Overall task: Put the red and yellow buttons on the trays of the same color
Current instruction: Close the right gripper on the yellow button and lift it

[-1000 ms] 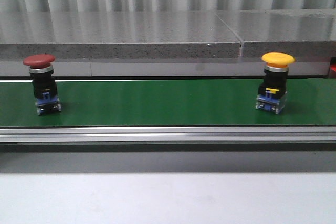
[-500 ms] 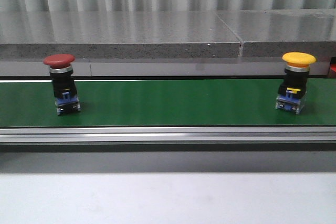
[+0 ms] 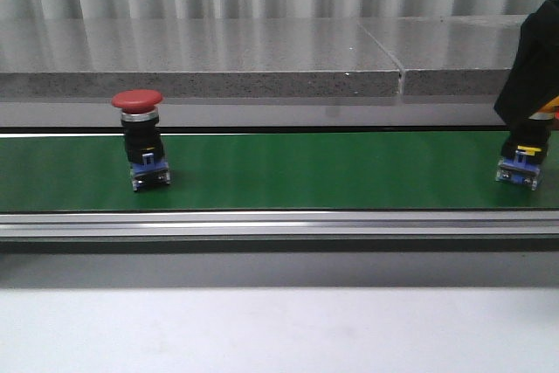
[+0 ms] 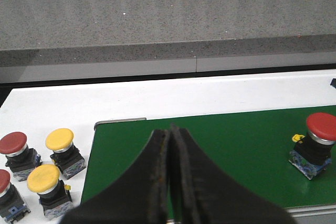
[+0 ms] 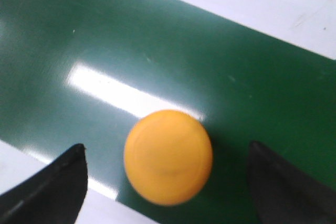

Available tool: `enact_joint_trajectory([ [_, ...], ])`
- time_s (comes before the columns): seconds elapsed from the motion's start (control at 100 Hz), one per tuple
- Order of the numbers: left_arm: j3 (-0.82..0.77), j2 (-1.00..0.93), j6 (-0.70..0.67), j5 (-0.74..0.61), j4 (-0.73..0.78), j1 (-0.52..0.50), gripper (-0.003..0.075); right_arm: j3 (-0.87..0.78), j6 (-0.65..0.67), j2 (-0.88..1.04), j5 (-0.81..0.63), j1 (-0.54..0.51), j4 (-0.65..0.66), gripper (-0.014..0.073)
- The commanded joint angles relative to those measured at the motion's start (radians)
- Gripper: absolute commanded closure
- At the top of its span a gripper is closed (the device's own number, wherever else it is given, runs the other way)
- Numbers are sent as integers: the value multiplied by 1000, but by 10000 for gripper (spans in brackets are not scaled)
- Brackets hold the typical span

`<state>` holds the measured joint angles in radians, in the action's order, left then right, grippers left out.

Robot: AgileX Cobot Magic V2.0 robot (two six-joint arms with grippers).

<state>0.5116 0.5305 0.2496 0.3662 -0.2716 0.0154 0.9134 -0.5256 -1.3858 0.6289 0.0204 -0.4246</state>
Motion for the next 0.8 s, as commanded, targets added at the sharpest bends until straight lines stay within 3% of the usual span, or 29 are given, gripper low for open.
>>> enact_joint_trajectory([
  [0.0, 27, 1, 3, -72, -16, 9, 740, 38, -12, -2, -83, 2, -12, -1],
  [0.07, 27, 1, 3, -72, -16, 9, 740, 43, -12, -15, -89, 2, -3, 83],
  [0.2, 27, 1, 3, -72, -16, 9, 740, 49, -12, -17, -62, 2, -2, 390],
  [0.27, 27, 1, 3, -72, -16, 9, 740, 69, -11, -17, -8, -2, -2, 480],
  [0.52, 27, 1, 3, -72, -16, 9, 740, 206, 19, 41, 165, -117, 5, 485],
  [0.79, 27, 1, 3, -72, -16, 9, 740, 248, 108, 101, 174, -448, 37, 485],
])
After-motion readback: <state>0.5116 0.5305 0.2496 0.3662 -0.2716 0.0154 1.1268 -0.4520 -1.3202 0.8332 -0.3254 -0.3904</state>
